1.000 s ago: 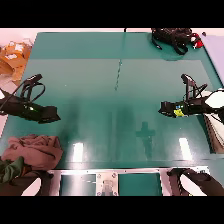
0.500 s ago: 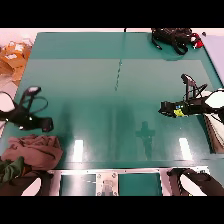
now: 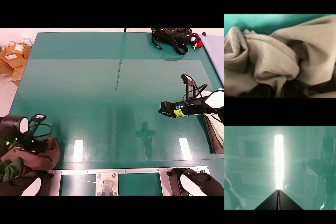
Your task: Fold the shirts.
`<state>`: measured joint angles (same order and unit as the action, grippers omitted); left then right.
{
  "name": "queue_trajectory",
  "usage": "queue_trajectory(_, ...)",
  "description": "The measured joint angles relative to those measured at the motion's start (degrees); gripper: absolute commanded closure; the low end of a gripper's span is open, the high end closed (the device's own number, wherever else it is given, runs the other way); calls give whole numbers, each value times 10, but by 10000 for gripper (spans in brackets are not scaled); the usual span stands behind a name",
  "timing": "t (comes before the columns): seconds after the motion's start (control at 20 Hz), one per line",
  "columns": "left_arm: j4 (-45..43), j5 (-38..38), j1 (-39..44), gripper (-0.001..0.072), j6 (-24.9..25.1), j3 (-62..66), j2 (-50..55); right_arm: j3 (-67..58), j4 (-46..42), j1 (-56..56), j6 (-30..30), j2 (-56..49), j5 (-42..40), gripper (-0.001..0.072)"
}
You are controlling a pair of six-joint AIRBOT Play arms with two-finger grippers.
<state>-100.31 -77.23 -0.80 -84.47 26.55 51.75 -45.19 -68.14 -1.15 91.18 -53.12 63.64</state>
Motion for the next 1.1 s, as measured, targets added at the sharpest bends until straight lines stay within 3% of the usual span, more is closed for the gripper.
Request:
queue_trajectory(0.25, 16, -22, 0, 683, 9, 97, 1, 0, 0, 0, 0, 0, 0, 693)
queue_trajectory(0.45, 129, -5, 27, 683, 34, 268, 1, 0, 0, 0, 0, 0, -1, 693)
queue_trajectory(0.8, 316, 189, 216, 682, 58, 403, 46, -2, 2, 0, 0, 0, -5, 691)
queue_trajectory(1.0, 429, 316, 331, 678, 121, 420, 153, -16, 2, -3, 0, 0, -21, 692)
queue_trajectory(1.05, 460, 335, 351, 455, 141, 427, 183, -19, 2, -4, 0, 0, -28, 691)
queue_trajectory(1.1, 487, 348, 366, 29, 156, 435, 209, -21, 2, -4, 0, 0, -36, 662)
